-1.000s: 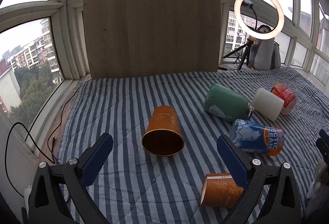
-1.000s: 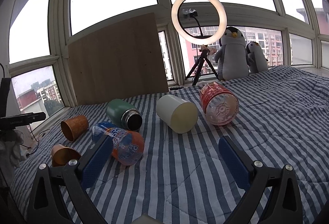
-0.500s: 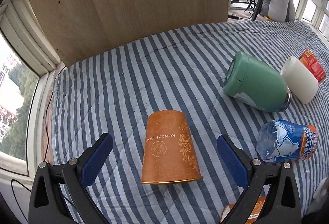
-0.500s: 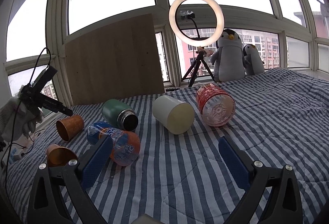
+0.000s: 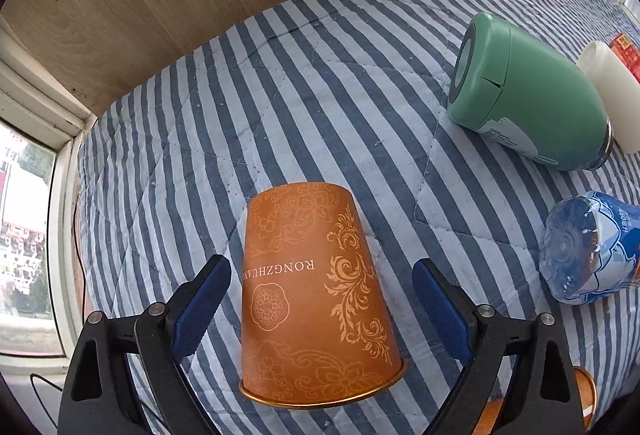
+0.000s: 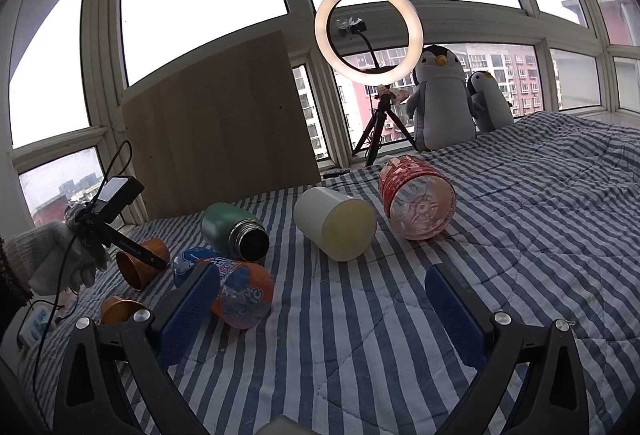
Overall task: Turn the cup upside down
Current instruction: 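Close the left gripper around the body of the orange cup, then lift and set down the orange cup with the left gripper while the right gripper approaches it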
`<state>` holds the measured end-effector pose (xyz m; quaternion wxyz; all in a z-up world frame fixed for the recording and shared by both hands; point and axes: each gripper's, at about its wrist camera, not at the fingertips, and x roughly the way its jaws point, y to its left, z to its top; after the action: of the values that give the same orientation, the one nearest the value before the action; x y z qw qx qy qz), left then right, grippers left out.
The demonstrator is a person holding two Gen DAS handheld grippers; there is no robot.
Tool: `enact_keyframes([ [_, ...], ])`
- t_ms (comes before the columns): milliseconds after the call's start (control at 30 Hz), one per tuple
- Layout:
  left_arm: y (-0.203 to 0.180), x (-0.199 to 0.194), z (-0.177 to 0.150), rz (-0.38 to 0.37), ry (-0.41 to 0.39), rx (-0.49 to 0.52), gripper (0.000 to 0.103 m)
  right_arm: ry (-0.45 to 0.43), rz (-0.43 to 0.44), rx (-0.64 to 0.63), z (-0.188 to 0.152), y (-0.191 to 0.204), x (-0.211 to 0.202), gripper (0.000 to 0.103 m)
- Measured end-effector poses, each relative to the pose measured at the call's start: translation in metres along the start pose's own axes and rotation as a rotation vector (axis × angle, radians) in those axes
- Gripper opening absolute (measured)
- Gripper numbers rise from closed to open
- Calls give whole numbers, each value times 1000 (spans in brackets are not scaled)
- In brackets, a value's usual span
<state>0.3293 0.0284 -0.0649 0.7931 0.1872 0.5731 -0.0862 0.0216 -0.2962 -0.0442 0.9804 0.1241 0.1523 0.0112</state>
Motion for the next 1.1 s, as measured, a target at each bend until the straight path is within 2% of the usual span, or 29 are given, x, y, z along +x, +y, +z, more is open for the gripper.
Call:
enact_keyframes([
  [133, -6, 2, -4, 8, 16, 17, 78, -12, 2, 1, 0, 0, -2, 101],
  [200, -9, 2, -6, 18, 20, 30, 67, -13, 4, 4, 1, -1, -2, 101],
  [467, -7, -24, -13, 22, -33, 6, 68, -26, 5, 11, 1, -2, -3, 101],
  [667, -18, -72, -23, 2, -107, 15, 68, -26, 0, 7, 1, -1, -4, 101],
  [867, -77, -134, -38, -41, -207, 115, 68, -14, -60, -20, 6, -3, -7, 101],
  [1100, -176, -171, -53, -167, -250, 255, 68, 59, -153, -87, 11, -16, -13, 101],
])
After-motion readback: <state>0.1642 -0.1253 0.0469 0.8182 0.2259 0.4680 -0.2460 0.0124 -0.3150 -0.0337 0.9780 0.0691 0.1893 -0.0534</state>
